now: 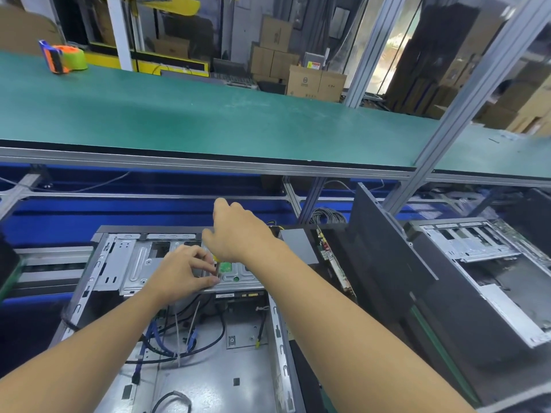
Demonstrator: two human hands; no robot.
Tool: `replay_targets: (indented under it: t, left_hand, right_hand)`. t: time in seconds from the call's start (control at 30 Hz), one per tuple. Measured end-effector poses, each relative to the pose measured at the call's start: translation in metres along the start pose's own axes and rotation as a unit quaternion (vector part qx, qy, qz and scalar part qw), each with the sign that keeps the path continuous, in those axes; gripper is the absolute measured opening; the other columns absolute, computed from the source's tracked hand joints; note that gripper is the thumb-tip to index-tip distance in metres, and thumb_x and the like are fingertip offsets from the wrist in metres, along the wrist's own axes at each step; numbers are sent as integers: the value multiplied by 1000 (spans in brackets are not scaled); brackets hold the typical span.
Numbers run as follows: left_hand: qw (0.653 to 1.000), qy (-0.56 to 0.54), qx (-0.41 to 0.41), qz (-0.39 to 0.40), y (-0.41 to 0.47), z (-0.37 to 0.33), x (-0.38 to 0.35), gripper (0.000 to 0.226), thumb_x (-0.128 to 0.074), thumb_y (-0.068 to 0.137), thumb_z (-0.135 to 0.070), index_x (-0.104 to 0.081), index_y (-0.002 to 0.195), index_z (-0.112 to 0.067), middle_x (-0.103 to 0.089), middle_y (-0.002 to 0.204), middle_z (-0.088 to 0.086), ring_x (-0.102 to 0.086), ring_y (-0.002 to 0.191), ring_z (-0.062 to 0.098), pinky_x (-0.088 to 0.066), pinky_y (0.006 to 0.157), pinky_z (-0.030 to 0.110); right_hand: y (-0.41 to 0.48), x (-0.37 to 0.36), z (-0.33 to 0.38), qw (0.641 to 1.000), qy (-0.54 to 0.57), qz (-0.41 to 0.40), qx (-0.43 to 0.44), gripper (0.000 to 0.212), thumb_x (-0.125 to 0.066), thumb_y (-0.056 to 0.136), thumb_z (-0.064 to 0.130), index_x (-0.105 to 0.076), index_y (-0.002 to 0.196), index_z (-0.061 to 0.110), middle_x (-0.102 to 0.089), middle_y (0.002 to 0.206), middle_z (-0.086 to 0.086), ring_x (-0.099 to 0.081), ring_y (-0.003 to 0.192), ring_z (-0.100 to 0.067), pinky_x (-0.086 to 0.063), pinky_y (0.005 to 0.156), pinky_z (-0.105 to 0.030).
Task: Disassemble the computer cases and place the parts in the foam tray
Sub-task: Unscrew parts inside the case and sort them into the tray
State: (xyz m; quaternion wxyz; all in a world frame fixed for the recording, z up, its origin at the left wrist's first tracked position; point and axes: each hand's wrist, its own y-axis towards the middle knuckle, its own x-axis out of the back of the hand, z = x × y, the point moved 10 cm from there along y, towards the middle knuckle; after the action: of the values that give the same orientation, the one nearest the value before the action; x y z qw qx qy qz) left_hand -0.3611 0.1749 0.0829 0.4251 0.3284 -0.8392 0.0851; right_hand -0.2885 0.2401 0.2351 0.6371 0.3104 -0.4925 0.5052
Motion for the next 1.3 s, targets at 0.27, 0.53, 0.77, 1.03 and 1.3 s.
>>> replay_targets:
  t: [0.27,0.53,0.77,1.03,1.3]
  left_hand:
    - [1000,-12,1,-12,1,-1,2,16,-86,72,-43,-72,74,-49,-58,94,-27,-43,97,-6,-34,85,27]
    - [1000,-16,5,-5,1,2,0,12,-85,73,-46,-78,82,-43,-61,97,-23,-46,99,2,-42,93,36]
    - [1000,-21,-3,-4,1,1,0,12,-85,72,-47,-74,76,-50,-58,95,-27,-43,99,-4,-42,92,37]
    - [1000,-12,6,-6,1,1,1,13,-86,72,-45,-79,83,-41,-60,95,-26,-46,98,7,-41,93,39]
    - [999,-44,14,-2,-2,-2,3,22,-87,71,-41,-70,67,-55,-58,93,-23,-50,96,5,-44,87,37]
  right_hand:
    - [1,-2,-4,1000,-28,1,-7,30,-44,103,33,-40,123,11,-52,118,-13,-56,86,-33,-39,66,-39]
    - [2,4,-9,997,-65,-28,-31,37,-37,108,38,-42,126,6,-58,115,-15,-52,84,-30,-38,65,-39]
    - [-4,-7,1,991,-31,133,9,36,-54,95,19,-43,129,14,-41,131,-12,-38,122,-34,-33,75,-42]
    - [-4,-1,8,999,-46,19,8,25,-44,104,23,-40,124,8,-50,114,-16,-54,94,-38,-36,68,-42]
    - [-3,-7,7,996,-66,64,-1,39,-54,98,36,-40,127,14,-40,126,-11,-50,104,-36,-37,73,-42]
